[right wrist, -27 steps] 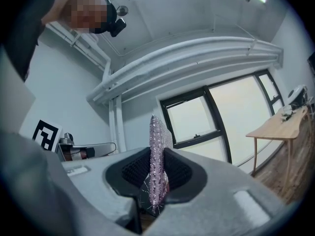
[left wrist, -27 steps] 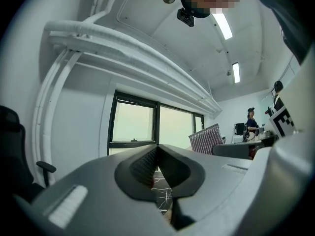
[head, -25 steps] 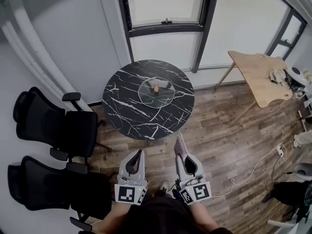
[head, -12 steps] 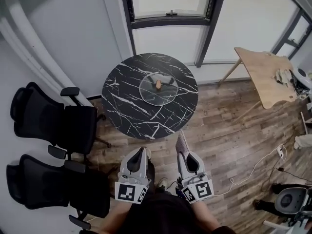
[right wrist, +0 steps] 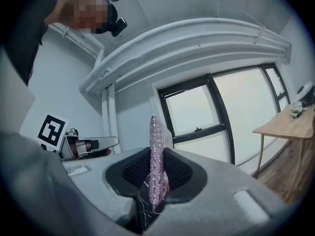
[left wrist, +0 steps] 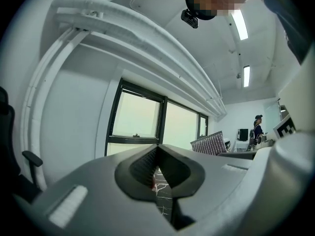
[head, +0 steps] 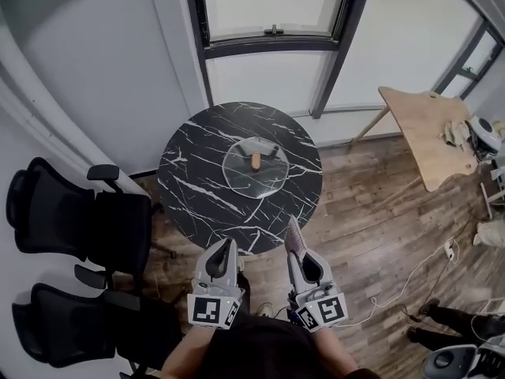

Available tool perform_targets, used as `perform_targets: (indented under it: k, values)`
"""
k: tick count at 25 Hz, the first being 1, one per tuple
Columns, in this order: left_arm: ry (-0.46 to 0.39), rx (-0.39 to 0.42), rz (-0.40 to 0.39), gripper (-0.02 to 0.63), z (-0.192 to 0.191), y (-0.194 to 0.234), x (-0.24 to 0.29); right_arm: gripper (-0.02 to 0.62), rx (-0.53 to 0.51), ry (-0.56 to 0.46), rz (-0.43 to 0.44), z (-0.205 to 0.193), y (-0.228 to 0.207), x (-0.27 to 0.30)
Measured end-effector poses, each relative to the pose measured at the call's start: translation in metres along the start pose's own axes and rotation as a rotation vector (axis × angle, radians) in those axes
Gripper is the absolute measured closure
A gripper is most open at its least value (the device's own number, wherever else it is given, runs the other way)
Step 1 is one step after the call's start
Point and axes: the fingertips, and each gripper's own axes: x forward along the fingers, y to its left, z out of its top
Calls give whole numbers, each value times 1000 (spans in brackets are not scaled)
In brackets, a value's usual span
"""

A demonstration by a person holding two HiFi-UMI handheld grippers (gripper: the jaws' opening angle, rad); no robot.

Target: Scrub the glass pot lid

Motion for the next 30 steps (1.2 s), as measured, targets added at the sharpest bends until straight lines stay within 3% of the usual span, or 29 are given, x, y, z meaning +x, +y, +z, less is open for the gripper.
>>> perform_targets:
  k: [17, 22, 30]
  values:
    - [30, -34, -111, 603, 0, 104, 103, 517, -22, 36, -103, 10, -8, 144]
    - [39, -55, -145, 603, -5, 110, 113, 518, -20, 62, -125, 1, -12, 160]
    - [67, -66, -131, 603, -23, 110, 131, 518, -8, 78, -141, -10, -35, 175]
